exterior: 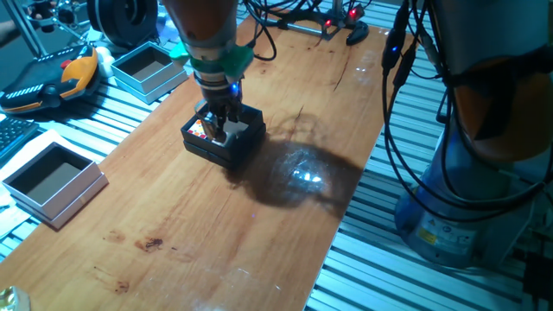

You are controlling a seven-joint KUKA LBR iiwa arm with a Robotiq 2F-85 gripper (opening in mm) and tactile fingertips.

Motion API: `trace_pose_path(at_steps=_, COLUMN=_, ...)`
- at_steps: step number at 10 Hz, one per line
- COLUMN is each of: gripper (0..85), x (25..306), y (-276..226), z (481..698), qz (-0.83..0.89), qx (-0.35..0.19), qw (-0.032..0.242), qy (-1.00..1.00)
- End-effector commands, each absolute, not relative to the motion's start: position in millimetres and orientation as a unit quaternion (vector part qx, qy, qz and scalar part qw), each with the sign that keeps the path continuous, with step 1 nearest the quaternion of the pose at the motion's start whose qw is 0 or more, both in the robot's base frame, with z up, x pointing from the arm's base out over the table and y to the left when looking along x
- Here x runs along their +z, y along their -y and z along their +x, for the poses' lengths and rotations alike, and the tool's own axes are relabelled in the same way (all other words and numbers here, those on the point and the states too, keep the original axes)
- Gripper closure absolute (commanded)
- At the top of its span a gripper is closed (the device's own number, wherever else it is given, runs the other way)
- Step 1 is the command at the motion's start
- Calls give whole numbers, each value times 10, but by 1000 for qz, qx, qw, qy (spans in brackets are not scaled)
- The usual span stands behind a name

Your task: Take everything out of the gift box

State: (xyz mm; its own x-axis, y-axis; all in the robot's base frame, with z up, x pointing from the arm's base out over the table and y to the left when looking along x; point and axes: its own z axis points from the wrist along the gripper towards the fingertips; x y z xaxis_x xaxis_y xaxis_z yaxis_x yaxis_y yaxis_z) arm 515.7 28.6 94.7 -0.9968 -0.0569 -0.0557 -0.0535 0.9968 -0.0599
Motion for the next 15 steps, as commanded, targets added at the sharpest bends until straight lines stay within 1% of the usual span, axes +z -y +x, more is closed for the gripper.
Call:
trace_pose_path(at_steps=1, gripper=197, x=946, y=-285, z=5158, qz=-32, qx=-31, qw=27, qy=-999)
trace_pose_path(at_steps=12, gripper=190, x=709, y=-292, z=5125, qz=-43, qx=-28, qw=28, qy=-998)
trace_pose_path(at_steps=15, gripper=190, x=714, y=-333, z=5116, qz=-48, qx=-33, qw=23, qy=-998)
